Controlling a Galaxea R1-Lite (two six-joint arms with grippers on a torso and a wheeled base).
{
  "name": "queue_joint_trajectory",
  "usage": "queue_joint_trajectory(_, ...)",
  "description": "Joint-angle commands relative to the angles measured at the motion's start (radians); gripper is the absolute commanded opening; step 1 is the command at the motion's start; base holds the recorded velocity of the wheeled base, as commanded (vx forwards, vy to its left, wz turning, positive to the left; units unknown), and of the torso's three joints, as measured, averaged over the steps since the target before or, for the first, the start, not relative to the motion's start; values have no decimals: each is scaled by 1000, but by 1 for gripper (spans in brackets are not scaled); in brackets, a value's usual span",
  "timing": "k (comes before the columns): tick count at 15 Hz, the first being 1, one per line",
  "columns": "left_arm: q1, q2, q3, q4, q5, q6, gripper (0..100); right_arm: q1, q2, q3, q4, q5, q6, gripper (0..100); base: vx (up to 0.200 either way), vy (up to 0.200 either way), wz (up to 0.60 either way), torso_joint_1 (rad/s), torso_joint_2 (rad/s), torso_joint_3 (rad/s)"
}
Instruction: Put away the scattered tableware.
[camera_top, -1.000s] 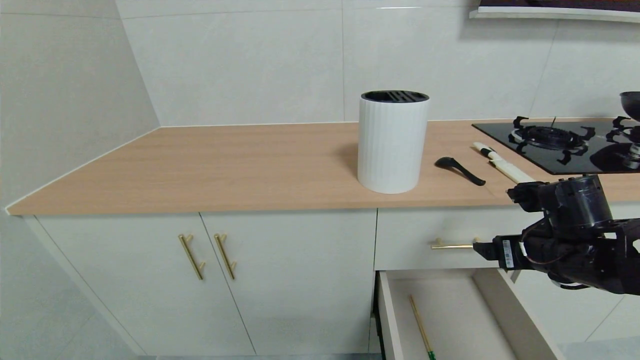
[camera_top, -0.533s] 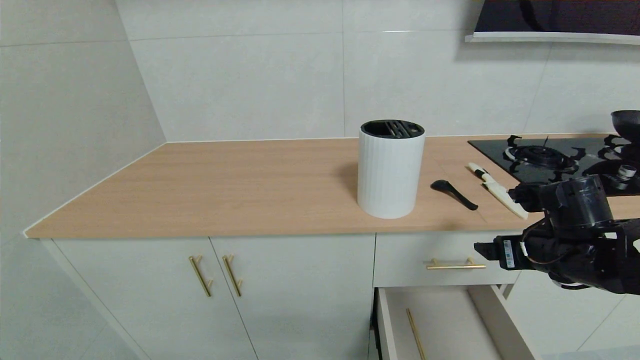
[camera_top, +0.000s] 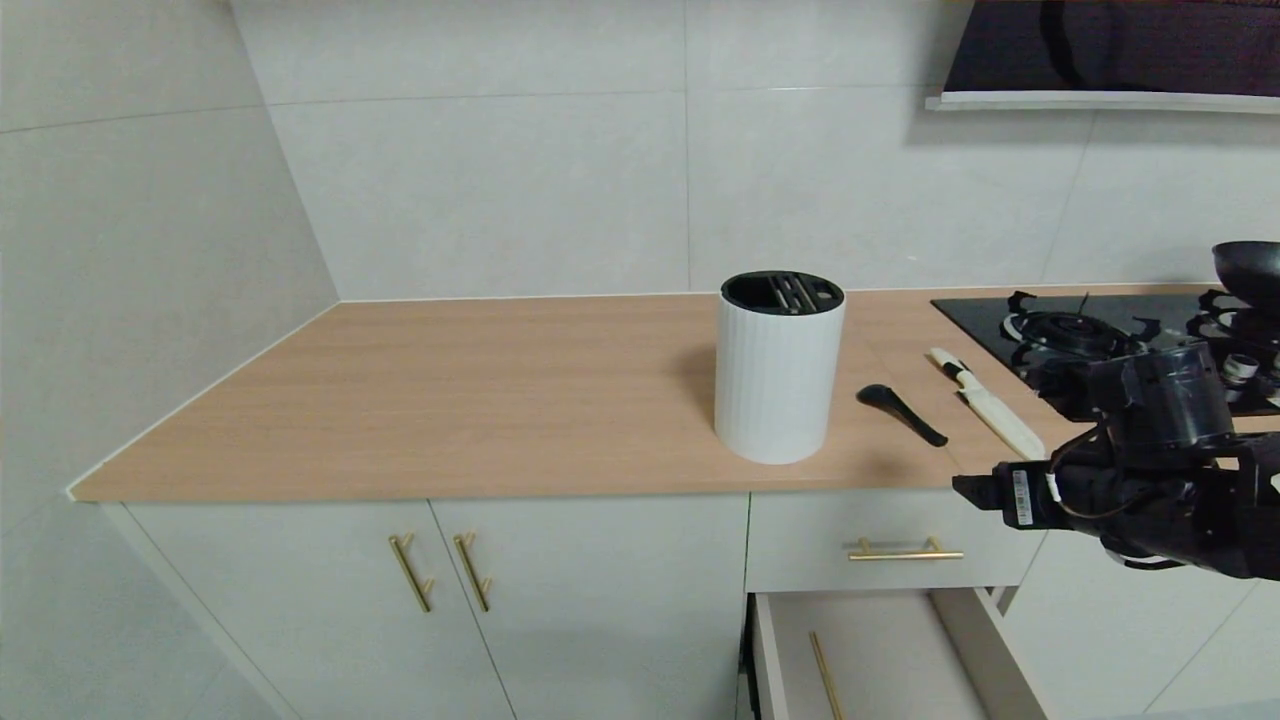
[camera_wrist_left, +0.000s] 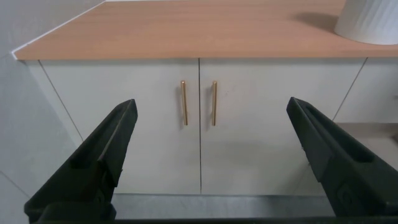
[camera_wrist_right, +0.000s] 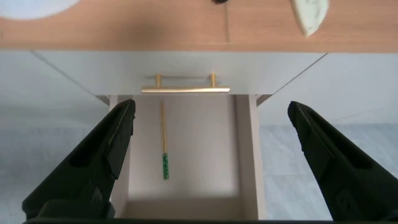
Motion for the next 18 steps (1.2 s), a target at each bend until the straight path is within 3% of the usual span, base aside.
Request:
queue_joint_trajectory(1, 1, 0, -1, 0, 0, 0, 100, -18, 22, -21, -8, 17, -11, 100, 0, 0, 0, 0, 0, 0)
queue_joint_trajectory(8, 1, 0, 0, 0, 0, 0, 100, -136, 124, -163, -68, 300, -114, 100, 0, 0, 0, 0, 0, 0)
queue_joint_trajectory(9, -1, 0, 0, 0, 0, 0, 100, -167, 169, -198, -145, 389, -127, 100, 0, 0, 0, 0, 0, 0)
queue_joint_trajectory(12, 1, 0, 0, 0, 0, 0, 100, -204, 258, -267, -254, 418, -184, 100, 0, 0, 0, 0, 0, 0)
queue_joint_trajectory(15, -1, 0, 0, 0, 0, 0, 100, -219, 347, -347, -261, 540, -213, 100, 0, 0, 0, 0, 0, 0)
queue_joint_trajectory(18, 1, 0, -1, 0, 0, 0, 100, -248, 445, -442, -263, 553, -222, 100, 0, 0, 0, 0, 0, 0)
